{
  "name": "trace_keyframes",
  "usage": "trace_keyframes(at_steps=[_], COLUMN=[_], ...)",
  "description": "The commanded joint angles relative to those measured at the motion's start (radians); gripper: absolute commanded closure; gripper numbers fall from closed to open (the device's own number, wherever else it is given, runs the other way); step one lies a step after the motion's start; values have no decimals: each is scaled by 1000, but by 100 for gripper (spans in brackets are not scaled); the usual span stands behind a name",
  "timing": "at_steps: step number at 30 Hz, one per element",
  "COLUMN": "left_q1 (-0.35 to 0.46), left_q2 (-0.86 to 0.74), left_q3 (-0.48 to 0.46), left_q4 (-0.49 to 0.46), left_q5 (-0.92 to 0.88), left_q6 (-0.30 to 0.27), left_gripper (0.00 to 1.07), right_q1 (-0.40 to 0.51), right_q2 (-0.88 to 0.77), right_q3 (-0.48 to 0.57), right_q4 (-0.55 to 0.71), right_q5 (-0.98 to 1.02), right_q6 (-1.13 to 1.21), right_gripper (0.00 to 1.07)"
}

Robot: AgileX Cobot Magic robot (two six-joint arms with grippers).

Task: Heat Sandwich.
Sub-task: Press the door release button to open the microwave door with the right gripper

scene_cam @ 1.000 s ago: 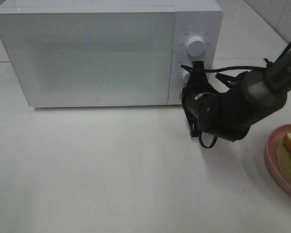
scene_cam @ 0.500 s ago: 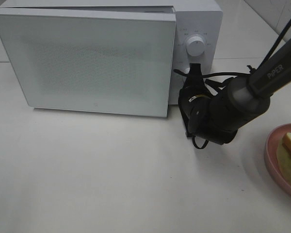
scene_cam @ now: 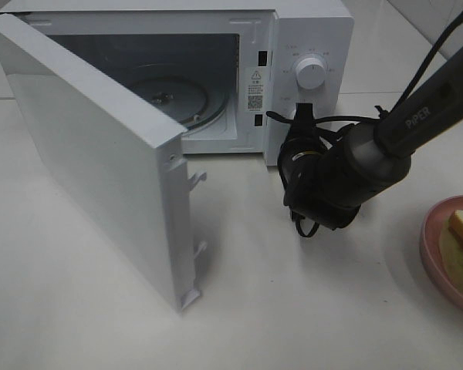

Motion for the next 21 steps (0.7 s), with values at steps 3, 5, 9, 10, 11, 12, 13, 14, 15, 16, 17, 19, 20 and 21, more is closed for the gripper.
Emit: trace_keyframes(at_steps=[3,5,9,10,11,12,13,14,15,16,17,19,20,21], left_q1=[-5,-5,-5,-5,-5,-5,-5,-5,-5,-5,-5,-5,-5,-5], left_q2=[-22,-22,-22,-22,-22,-22,-22,-22,-22,-22,-22,-22,-22,-22], left_q3=[3,3,3,3,3,3,3,3,3,3,3,3,3,3], left_q4=[2,2,2,2,2,2,2,2,2,2,2,2,2,2], left_q5=[-8,-8,-8,-8,-8,-8,-8,-8,-8,-8,-8,-8,-8,-8], left_q6=[-1,-1,-1,-1,-1,-1,-1,-1,-1,-1,-1,-1,-1,-1], left_gripper=[7,7,7,7,7,7,7,7,7,7,7,7,7,7], right_q1=[-53,-53,-53,-53,-53,-53,-53,-53,-53,-53,-53,-53,-53,-53], right_q2=[-7,-12,-19,-26,-39,-39,-46,-53,-71,-71,-81,-97,-106,-106], right_q3=[-113,-113,-106,-99,-79,-79,-70,-59,-35,-35,-23,-2,13,13], right_q4=[-154,-154,-153,-151,-150,-150,-150,-150,-146,-146,-144,-143,-147,-147], right_q5=[-222,-208,-164,-150,-131,-131,-119,-96,-33,-33,0,51,94,94], right_q6=[-8,-10,-27,-27,-27,-27,-27,-27,-28,-28,-33,-54,-78,-78], right_gripper=[107,107,107,107,107,107,107,107,107,107,107,107,107,107])
